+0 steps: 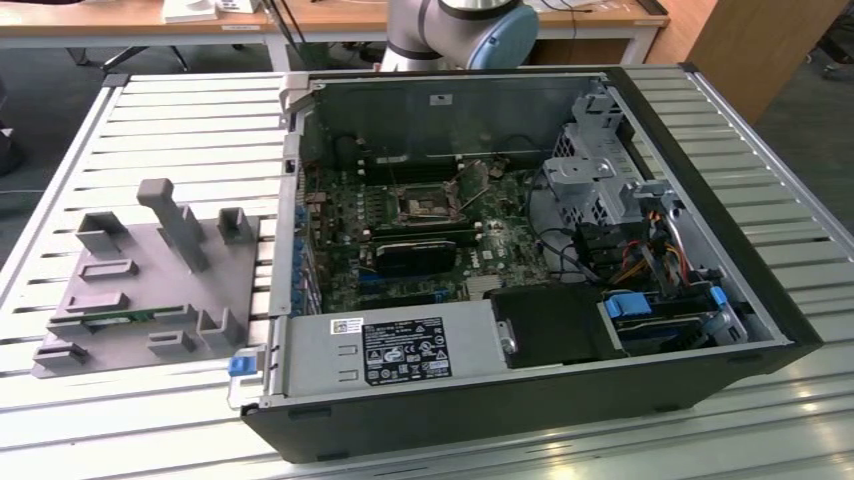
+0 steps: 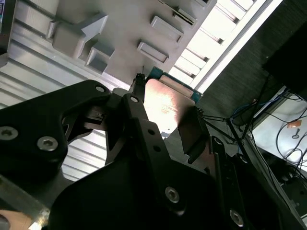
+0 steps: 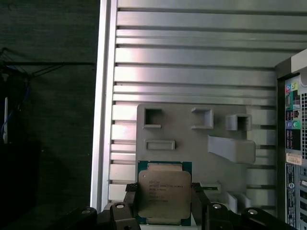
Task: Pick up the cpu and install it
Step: 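Pick up the cpu and move it towards the insertion slot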
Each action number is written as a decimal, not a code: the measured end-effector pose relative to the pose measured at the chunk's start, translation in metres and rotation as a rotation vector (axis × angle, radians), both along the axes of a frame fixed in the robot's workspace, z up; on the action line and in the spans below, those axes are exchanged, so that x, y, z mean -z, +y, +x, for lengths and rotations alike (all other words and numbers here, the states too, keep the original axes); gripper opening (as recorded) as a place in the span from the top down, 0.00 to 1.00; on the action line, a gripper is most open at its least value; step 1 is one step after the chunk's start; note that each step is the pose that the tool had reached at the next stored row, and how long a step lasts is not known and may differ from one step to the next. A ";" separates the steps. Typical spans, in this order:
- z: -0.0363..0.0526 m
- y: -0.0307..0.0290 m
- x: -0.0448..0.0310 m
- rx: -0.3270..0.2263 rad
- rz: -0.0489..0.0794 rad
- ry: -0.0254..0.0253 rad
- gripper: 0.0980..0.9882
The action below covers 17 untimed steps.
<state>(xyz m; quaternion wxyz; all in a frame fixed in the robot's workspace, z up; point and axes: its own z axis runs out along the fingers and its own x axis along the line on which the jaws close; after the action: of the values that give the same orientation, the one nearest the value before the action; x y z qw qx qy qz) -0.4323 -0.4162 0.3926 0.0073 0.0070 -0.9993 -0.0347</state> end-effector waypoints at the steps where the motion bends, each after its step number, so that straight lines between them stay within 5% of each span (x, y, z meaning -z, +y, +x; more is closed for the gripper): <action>1: 0.0000 0.0000 -0.0015 0.000 0.000 0.0001 0.51; 17: 0.0000 0.0004 -0.0325 0.000 -0.003 0.0001 0.51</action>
<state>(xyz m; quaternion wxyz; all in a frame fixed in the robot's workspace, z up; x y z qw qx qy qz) -0.4323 -0.4158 0.4251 0.0074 0.0070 -0.9994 -0.0332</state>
